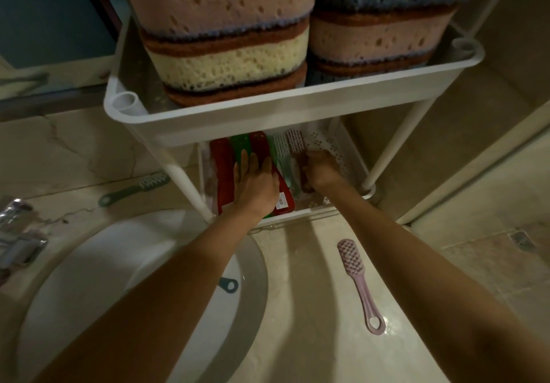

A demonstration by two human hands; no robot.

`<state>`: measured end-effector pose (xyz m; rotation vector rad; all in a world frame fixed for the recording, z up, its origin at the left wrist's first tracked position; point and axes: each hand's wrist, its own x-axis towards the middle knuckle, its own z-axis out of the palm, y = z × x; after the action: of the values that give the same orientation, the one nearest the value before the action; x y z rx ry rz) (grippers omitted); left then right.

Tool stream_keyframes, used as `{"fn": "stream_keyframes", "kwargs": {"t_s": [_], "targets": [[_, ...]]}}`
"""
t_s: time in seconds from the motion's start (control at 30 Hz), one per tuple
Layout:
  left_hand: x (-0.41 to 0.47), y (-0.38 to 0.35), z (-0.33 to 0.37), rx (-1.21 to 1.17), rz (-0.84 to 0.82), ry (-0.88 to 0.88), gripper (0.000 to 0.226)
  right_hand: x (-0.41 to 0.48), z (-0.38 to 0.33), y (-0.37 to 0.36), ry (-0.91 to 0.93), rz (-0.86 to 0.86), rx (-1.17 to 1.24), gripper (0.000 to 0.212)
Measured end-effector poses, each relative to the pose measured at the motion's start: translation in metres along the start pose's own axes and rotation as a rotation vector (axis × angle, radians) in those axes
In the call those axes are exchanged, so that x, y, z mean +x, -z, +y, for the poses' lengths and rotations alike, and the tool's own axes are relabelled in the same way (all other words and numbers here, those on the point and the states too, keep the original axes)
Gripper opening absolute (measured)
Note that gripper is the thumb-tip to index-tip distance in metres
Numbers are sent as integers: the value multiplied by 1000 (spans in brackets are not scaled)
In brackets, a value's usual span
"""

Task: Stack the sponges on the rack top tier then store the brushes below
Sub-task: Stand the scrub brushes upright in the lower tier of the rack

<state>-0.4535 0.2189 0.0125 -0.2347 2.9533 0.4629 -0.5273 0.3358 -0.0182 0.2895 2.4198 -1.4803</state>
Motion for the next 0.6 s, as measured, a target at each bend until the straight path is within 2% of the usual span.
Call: {"fn": "stream_keyframes", "kwargs": {"t_s": [0.27, 0.33, 0.4, 0.47, 0.6], "targets": [[1, -1, 1, -12, -5, 3, 49, 3, 7, -1, 77, -5, -225, 34], [0, 0, 3, -23, 6, 0, 49, -2, 6, 3, 138, -44, -306, 24], [-2, 1, 6, -43, 19, 8, 49, -9, 6, 10, 218, -75, -440, 27], [-5, 3, 9, -68, 34, 22, 49, -22, 5, 19, 325, 3, -490, 31], [-26, 14, 21, -249, 192, 14, 42, -72, 9, 38, 542, 215, -305, 27]]}}
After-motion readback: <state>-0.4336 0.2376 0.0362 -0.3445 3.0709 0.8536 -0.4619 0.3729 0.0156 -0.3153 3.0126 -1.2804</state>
